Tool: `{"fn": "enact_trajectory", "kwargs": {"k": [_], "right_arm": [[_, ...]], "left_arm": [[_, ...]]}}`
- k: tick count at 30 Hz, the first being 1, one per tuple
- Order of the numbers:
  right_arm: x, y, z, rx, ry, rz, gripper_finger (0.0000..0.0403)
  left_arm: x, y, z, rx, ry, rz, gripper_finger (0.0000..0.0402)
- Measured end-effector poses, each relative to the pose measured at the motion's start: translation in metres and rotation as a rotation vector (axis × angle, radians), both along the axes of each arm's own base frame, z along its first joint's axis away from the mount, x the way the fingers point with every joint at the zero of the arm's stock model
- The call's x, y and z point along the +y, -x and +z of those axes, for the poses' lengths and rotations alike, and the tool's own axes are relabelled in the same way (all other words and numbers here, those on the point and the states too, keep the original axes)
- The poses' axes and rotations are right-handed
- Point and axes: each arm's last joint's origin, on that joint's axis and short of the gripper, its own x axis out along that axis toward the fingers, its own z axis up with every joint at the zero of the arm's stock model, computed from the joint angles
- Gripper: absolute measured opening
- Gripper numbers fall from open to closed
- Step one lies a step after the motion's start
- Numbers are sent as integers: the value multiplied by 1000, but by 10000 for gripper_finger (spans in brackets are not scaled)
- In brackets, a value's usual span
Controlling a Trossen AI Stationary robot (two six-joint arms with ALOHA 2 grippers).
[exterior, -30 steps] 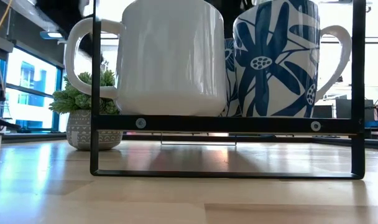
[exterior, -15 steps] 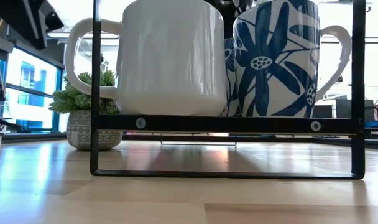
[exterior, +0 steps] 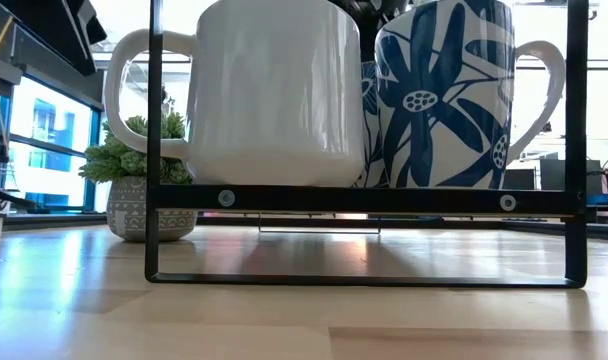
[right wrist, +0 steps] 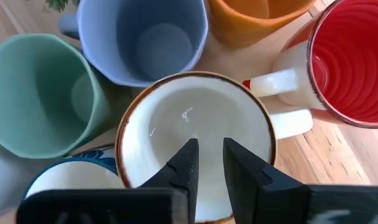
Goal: Place coffee mugs
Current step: Adjust the mugs
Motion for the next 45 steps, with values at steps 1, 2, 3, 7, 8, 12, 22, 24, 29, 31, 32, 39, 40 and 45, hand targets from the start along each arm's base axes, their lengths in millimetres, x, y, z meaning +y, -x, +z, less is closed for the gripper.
{"fn": "enact_trajectory", "kwargs": {"k": [1,2,3,7,8,12,22,24,29,31,32,39,40,45], "right_arm": [[1,0,0,1,0,2,48],[1,0,0,1,-2,2,46],[2,0,0,2,-6,6,44],[5,2,-1,21,-28,19,41],[6,2,-1,29,-30,22,41],[10,6,-2,69,-27,23,41],[11,5,-8,104,-24,9,41],[12,4,-12,129,-35,19,41],[16,0,-20,162,-38,53,41],[15,0,-20,156,-23,51,41],[15,1,-20,159,-19,50,41],[15,5,-18,186,-17,52,41],[15,5,-18,186,-16,53,41],[15,4,-18,179,-14,52,41]], "left_arm": [[0,0,0,0,0,0,74],[0,0,0,0,0,0,74],[0,0,0,0,0,0,74],[0,0,0,-5,-6,4,74],[0,0,0,-4,-6,4,74],[0,0,0,-7,-8,7,74],[1,0,0,-9,-11,10,74],[1,0,0,-10,-11,12,74],[1,0,0,-9,-8,17,74],[1,0,0,-8,-8,17,74],[1,0,0,-8,-9,17,74],[1,0,0,-7,-9,17,74],[1,0,0,-8,-8,17,74],[1,0,0,-7,-9,17,74]]}}
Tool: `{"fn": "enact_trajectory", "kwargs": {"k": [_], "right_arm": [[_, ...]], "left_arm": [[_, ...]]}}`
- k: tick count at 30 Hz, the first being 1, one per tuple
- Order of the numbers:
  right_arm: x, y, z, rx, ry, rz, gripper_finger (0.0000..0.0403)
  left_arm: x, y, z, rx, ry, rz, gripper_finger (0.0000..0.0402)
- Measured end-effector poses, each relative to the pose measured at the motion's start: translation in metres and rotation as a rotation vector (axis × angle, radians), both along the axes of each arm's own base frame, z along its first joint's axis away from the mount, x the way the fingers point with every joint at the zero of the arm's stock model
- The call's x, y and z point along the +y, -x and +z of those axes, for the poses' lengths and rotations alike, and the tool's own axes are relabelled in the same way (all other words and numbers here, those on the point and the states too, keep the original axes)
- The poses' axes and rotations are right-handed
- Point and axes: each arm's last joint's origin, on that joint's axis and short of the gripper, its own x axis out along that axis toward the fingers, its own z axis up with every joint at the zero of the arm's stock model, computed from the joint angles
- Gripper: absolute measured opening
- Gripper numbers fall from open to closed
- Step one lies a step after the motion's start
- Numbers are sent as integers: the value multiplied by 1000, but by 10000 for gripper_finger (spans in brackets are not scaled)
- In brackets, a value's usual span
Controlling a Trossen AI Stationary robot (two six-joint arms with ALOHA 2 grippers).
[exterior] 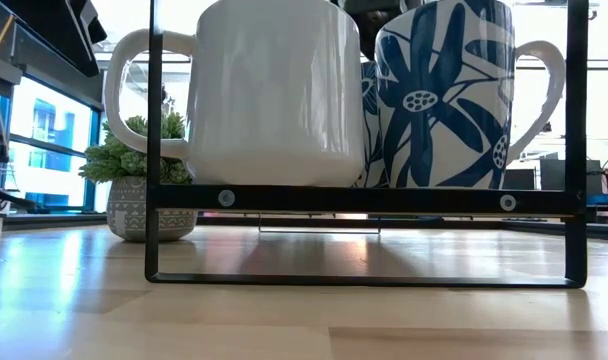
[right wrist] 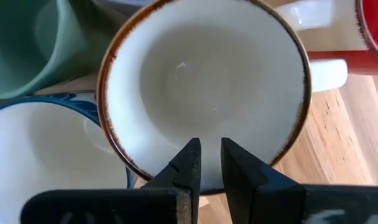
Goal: Place coffee mugs
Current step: Adjust the mugs
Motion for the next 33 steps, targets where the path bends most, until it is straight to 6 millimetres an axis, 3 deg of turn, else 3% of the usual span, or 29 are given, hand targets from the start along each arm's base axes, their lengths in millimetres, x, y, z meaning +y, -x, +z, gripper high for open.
{"fn": "enact_trajectory", "kwargs": {"k": [9,13,20,25,33], "right_arm": [[-1,-4,8,-57,27,10,41],[-2,-7,29,-129,58,23,41],[8,-1,91,-288,175,36,41],[29,17,125,-340,305,54,41],[58,64,158,-437,417,0,41]], "left_arm": [[0,0,0,0,-1,-1,74],[1,0,0,-14,-21,10,74],[1,0,0,-18,-19,22,74],[1,0,0,-19,-17,25,74],[-6,6,0,-35,-58,4,74]]}}
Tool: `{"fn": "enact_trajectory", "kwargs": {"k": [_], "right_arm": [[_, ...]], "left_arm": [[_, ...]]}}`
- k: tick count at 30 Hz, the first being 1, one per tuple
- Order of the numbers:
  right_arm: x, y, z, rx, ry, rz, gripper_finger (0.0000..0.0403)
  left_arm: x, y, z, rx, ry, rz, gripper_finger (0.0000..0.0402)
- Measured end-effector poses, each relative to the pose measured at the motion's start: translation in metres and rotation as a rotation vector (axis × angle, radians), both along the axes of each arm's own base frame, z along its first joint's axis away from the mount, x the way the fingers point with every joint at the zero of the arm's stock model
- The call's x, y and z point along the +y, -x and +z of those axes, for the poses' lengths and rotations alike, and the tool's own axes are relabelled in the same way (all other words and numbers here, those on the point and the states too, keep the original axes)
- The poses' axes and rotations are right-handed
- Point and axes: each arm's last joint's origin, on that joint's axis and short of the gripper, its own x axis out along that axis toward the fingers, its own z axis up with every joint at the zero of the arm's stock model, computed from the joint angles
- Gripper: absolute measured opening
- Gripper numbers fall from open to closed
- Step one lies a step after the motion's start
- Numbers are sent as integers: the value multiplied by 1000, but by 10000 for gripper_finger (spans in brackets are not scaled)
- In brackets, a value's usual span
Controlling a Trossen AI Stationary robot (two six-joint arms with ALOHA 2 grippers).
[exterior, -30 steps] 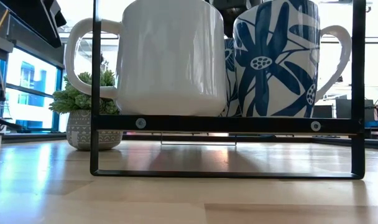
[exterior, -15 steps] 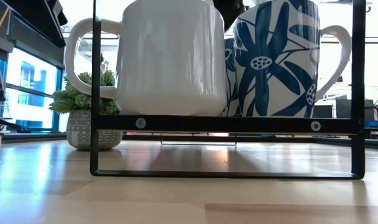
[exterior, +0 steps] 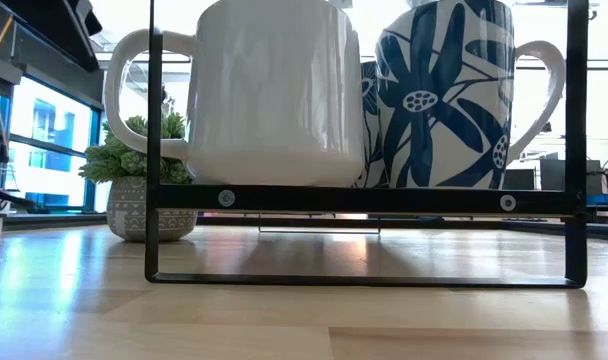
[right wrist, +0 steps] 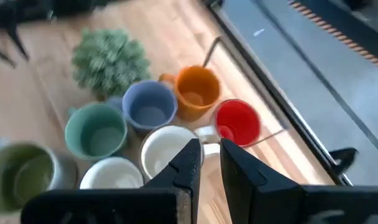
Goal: Place coffee mugs
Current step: Adjust the mugs
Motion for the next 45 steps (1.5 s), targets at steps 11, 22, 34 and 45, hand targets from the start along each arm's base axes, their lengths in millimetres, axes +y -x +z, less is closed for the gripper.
{"fn": "enact_trajectory", "kwargs": {"k": [11,22,34,45], "right_arm": [[36,62,-51,-123,-8,-151,41],[74,73,-143,-138,-230,1,41],[88,72,-187,-151,-385,18,41],[82,63,-194,-149,-386,-9,41]], "left_arm": [[-5,8,-2,14,-10,7,74],[-4,5,-1,-3,8,17,74],[-4,1,1,-26,35,27,74],[3,-7,2,-45,36,44,74]]}}
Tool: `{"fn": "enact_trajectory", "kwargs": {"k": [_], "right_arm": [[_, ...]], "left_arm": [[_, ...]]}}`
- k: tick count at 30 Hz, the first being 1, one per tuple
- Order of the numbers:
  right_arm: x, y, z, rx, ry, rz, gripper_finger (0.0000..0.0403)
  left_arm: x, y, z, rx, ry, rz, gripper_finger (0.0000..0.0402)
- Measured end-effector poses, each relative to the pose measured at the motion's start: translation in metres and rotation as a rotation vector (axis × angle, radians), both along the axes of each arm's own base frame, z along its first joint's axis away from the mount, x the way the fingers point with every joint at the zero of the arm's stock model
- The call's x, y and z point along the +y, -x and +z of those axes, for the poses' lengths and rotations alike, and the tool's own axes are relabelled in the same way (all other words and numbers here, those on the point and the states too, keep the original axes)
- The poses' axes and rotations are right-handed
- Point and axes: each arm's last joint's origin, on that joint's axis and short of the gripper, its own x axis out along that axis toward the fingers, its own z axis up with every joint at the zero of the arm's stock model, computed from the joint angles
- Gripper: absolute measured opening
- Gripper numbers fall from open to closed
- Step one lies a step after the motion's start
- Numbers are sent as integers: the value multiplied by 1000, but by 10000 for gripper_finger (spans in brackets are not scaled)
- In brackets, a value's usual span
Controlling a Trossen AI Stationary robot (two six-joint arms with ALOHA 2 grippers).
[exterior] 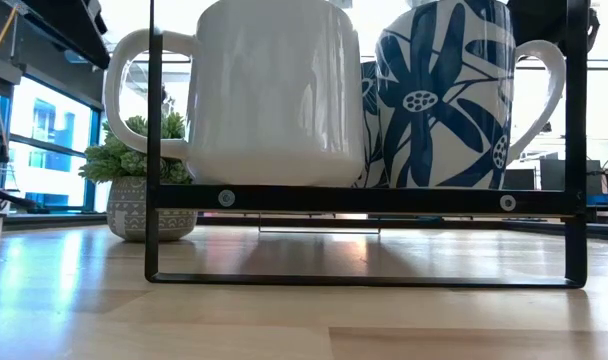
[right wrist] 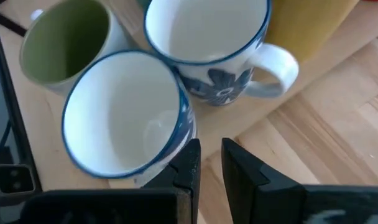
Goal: Place coffee mugs
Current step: Adjust the mugs
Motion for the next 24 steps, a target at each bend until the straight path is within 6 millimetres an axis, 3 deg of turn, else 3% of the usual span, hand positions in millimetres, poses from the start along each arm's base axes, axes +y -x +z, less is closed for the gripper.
{"fn": "enact_trajectory", "kwargs": {"k": [24], "right_arm": [[-1,-12,4,-19,-46,135,41]], "left_arm": [[0,-2,1,-11,-6,-14,74]]}}
